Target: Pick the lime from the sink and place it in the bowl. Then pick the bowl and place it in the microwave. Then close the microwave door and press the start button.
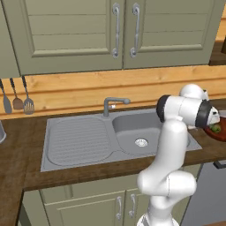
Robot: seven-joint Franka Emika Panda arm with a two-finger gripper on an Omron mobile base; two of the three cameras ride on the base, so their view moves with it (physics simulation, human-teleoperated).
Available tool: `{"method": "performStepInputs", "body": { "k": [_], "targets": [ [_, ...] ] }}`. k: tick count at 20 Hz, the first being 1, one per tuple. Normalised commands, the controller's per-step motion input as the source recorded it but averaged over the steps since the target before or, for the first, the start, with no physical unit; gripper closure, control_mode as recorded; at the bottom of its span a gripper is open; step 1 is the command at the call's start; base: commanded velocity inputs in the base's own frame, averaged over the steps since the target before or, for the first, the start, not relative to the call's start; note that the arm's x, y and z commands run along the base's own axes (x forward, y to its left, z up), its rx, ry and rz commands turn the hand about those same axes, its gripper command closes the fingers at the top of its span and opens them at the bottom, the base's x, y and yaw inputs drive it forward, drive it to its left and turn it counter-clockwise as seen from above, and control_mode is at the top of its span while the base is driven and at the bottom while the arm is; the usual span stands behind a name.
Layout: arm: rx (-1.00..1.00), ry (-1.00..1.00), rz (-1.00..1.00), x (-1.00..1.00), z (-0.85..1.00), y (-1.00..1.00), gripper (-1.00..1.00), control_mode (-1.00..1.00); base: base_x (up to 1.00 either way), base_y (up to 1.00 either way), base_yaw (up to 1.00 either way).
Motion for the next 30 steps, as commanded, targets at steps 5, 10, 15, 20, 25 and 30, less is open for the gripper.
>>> {"method": "performStepInputs", "body": {
  "k": [5,10,15,20,25,30],
  "targets": [
    [0.0,0.08,0.01,0.0,-0.26,-0.2,-1.0,-1.0,0.0,0.0,0.0],
    [0.0,0.02,0.0,0.0,-0.2,-0.21,1.0,-1.0,0.0,0.0,0.0],
    [0.0,-0.01,0.0,-0.03,-0.03,-0.03,1.0,-1.0,0.0,0.0,0.0],
    [0.0,-0.01,0.0,-0.03,0.0,0.0,1.0,-1.0,0.0,0.0,0.0],
    [-0.06,-0.11,0.05,-0.45,0.0,0.22,1.0,-1.0,0.0,0.0,0.0],
    [-0.13,-0.03,0.16,-0.25,0.16,0.42,1.0,-1.0,0.0,0.0,0.0]
  ]
}}
